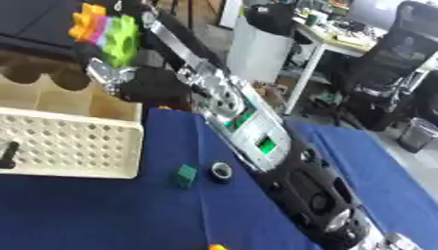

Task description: Pick up objects from table and place into drawer.

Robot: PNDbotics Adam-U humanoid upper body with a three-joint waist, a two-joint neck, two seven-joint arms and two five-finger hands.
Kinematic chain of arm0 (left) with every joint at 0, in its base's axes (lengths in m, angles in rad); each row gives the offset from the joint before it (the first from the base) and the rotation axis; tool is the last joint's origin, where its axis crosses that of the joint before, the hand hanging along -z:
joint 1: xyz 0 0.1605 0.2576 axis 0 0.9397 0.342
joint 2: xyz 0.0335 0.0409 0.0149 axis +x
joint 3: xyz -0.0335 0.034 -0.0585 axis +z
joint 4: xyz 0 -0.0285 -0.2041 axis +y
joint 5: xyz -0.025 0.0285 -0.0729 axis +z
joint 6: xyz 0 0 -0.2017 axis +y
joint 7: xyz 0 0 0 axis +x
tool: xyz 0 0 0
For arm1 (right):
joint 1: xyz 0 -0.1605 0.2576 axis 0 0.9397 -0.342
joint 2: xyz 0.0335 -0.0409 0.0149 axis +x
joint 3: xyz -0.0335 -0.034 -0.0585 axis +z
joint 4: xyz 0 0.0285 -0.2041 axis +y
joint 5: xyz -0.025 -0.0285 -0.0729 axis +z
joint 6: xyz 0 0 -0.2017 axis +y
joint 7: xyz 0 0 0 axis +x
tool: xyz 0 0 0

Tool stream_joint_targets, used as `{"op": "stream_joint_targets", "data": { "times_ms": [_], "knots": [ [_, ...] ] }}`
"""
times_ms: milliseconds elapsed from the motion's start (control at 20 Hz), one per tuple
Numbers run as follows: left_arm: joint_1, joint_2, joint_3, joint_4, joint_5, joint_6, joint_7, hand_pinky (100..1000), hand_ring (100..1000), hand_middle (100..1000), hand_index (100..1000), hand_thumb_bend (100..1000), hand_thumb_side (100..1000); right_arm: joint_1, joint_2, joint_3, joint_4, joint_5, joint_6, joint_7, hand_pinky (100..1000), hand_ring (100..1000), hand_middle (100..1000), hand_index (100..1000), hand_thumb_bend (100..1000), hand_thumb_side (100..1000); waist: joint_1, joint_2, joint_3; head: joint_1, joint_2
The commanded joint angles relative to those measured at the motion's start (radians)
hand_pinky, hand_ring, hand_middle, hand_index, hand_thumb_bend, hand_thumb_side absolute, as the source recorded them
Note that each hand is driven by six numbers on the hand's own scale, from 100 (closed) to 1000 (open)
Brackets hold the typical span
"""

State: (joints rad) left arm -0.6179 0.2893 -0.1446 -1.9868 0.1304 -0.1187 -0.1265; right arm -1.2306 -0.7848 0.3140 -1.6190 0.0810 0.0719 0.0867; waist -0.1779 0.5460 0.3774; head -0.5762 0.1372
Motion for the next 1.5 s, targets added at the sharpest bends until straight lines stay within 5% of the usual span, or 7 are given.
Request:
{"op": "stream_joint_targets", "data": {
  "times_ms": [50, 250, 300, 450, 700, 1150, 1500],
  "knots": [
    [-0.014, 0.002, 0.002, -0.013, -0.008, 0.000, -0.004, 508, 733, 747, 833, 108, 1000, 0.003, -0.050, -0.017, -0.021, -0.011, -0.001, 0.005, 536, 749, 314, 759, 100, 454, 0.008, -0.017, -0.001, -0.003, -0.015],
    [-0.014, 0.000, 0.001, -0.013, -0.010, 0.001, -0.005, 508, 731, 747, 834, 108, 1000, 0.007, -0.055, -0.019, -0.030, -0.015, 0.003, 0.008, 591, 799, 366, 803, 100, 535, 0.009, -0.016, -0.006, 0.000, -0.012],
    [-0.014, 0.000, 0.000, -0.013, -0.010, 0.002, -0.006, 508, 732, 748, 834, 108, 1000, 0.007, -0.056, -0.019, -0.033, -0.013, 0.002, 0.009, 682, 882, 427, 849, 100, 682, 0.009, -0.016, -0.007, 0.002, -0.014],
    [-0.014, -0.001, -0.001, -0.013, -0.009, 0.005, -0.009, 508, 732, 747, 834, 109, 1000, 0.007, -0.056, -0.025, -0.038, 0.002, -0.009, 0.002, 735, 944, 483, 899, 178, 831, 0.009, -0.018, -0.010, 0.005, -0.017],
    [-0.014, -0.002, -0.001, -0.013, -0.007, 0.007, -0.012, 508, 732, 747, 834, 110, 1000, 0.008, -0.057, -0.032, -0.022, 0.008, -0.017, -0.020, 756, 963, 496, 898, 190, 824, 0.006, -0.020, -0.007, 0.001, -0.024],
    [-0.019, -0.007, -0.002, -0.013, -0.007, 0.011, -0.013, 509, 732, 747, 834, 111, 1000, -0.004, -0.047, -0.036, 0.003, 0.015, -0.025, -0.021, 830, 1000, 563, 957, 381, 856, 0.000, -0.017, 0.000, -0.005, -0.026],
    [-0.014, -0.008, 0.000, -0.013, -0.014, 0.018, -0.014, 508, 732, 747, 834, 113, 1000, -0.002, -0.048, -0.048, 0.013, 0.015, -0.022, -0.044, 828, 1000, 553, 944, 336, 827, -0.006, -0.013, -0.005, 0.000, -0.013]
  ]
}}
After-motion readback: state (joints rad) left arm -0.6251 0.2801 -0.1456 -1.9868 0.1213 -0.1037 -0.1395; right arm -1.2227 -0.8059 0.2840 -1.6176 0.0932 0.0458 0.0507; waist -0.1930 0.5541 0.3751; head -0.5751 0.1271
